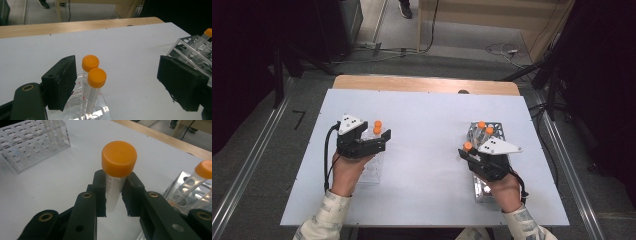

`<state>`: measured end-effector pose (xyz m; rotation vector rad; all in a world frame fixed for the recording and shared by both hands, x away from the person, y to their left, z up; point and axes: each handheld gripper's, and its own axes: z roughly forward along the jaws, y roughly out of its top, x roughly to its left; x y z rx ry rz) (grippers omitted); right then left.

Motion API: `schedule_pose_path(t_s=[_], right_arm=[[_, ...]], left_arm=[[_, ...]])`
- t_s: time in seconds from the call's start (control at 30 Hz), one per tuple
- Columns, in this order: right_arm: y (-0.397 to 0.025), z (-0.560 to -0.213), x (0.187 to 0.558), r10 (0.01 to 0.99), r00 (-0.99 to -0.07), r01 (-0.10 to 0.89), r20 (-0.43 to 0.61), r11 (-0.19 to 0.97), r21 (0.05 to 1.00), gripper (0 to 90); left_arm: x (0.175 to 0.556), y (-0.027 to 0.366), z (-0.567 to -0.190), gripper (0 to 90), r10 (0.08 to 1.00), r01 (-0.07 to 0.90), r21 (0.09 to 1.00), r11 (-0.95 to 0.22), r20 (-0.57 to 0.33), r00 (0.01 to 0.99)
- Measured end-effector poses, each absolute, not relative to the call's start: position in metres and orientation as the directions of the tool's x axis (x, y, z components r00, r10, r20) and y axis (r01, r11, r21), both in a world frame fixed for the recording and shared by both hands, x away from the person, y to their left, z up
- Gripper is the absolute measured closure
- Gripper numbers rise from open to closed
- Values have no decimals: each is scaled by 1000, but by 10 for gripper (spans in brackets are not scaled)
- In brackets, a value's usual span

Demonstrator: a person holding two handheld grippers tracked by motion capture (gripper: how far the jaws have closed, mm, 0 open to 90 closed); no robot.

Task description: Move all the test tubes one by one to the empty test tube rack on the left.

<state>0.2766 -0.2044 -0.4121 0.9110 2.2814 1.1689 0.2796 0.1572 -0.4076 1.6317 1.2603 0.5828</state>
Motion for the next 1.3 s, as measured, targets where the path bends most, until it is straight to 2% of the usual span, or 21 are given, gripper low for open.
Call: schedule_pose_path(t_s=[0.53, 1.3], right_arm=[[-173, -424, 274, 657, -750, 344, -73, 483, 805, 710], [-139, -433, 272, 593, -802, 319, -73, 528, 787, 710]], left_arm=[[271, 132, -404, 164, 890, 443, 894, -65, -148, 430], [253, 81, -407, 194, 798, 415, 892, -176, -118, 592]])
